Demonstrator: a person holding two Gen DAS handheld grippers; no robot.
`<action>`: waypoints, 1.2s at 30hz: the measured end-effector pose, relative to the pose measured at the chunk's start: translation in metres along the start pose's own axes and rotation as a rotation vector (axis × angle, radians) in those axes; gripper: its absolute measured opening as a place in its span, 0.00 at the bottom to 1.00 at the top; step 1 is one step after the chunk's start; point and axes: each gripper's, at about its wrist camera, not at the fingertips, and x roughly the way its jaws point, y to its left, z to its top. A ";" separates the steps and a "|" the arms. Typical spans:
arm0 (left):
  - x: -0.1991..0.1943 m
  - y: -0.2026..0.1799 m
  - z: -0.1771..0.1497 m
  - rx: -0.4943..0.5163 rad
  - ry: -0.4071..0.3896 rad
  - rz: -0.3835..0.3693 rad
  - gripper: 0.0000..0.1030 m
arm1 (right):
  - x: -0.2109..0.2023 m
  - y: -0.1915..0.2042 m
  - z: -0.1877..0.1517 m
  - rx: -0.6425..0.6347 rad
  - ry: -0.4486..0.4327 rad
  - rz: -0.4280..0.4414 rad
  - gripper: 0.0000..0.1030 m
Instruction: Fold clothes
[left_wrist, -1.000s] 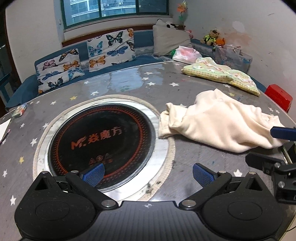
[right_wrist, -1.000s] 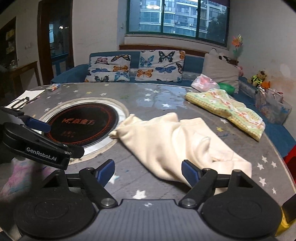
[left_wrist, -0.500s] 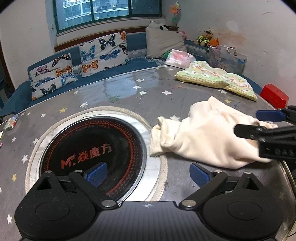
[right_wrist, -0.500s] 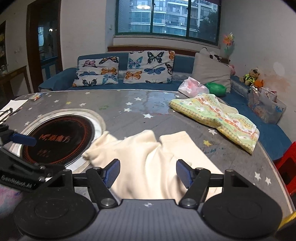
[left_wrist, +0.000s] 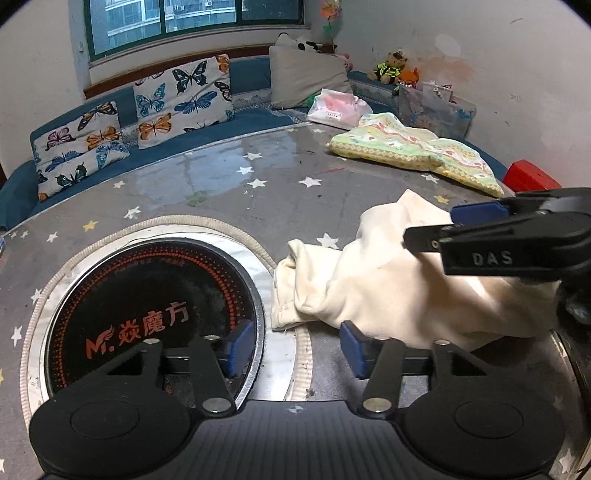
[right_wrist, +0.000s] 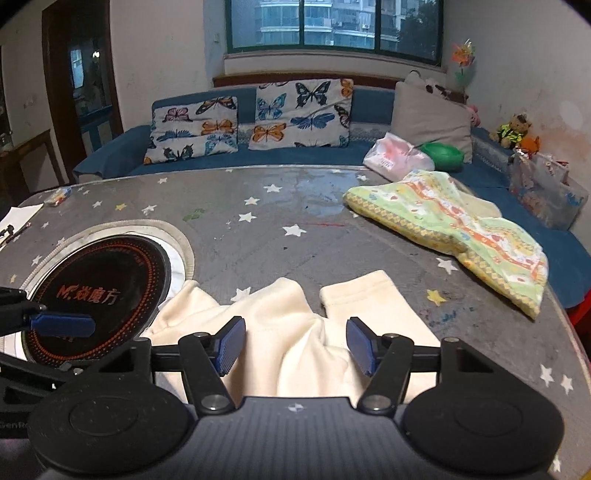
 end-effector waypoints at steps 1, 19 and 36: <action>0.001 0.001 0.000 0.000 0.000 -0.002 0.51 | 0.004 0.000 0.002 0.001 0.005 0.004 0.59; 0.004 0.016 0.002 -0.024 -0.002 0.012 0.52 | 0.035 -0.012 0.007 0.085 0.055 0.119 0.21; 0.001 0.020 0.003 -0.030 -0.004 0.022 0.53 | 0.035 -0.015 0.013 0.107 0.049 0.134 0.51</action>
